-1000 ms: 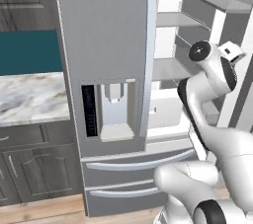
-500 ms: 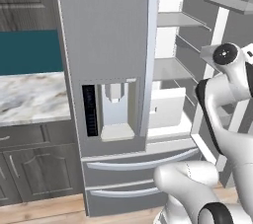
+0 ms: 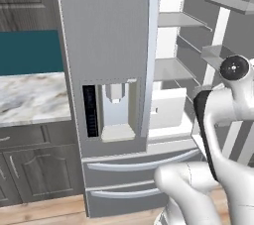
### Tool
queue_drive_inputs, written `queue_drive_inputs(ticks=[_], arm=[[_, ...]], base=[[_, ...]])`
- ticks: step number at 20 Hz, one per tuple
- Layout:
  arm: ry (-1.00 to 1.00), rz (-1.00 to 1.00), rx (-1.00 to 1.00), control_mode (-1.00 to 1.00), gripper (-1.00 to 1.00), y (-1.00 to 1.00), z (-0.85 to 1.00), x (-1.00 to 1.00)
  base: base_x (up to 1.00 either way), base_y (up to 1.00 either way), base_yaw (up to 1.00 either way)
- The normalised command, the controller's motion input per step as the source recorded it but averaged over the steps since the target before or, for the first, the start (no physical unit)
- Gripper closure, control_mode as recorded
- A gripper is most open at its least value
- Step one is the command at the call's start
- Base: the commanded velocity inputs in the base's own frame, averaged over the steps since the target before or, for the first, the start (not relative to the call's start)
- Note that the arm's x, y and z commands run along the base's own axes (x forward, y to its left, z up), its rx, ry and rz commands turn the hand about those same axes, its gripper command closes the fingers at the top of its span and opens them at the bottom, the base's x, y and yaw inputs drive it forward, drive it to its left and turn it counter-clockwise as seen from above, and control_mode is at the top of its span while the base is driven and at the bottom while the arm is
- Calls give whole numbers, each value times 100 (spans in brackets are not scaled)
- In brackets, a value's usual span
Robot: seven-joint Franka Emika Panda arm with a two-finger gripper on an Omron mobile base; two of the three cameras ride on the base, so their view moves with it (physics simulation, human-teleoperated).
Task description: Open the fridge, grab two sodas, and place both sodas inside the bowl with ice on the dining counter.
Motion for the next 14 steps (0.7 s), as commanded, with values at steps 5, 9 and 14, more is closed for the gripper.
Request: queue_drive_inputs(ticks=[5,9,14], arm=[[0,19,19,-100,-100,100,-18,-9],[0,25,25,-100,-100,100,-10,3],[0,18,29,-100,-100,99,0,13]], base=[[0,0,0],[0,0,0],[0,0,0]])
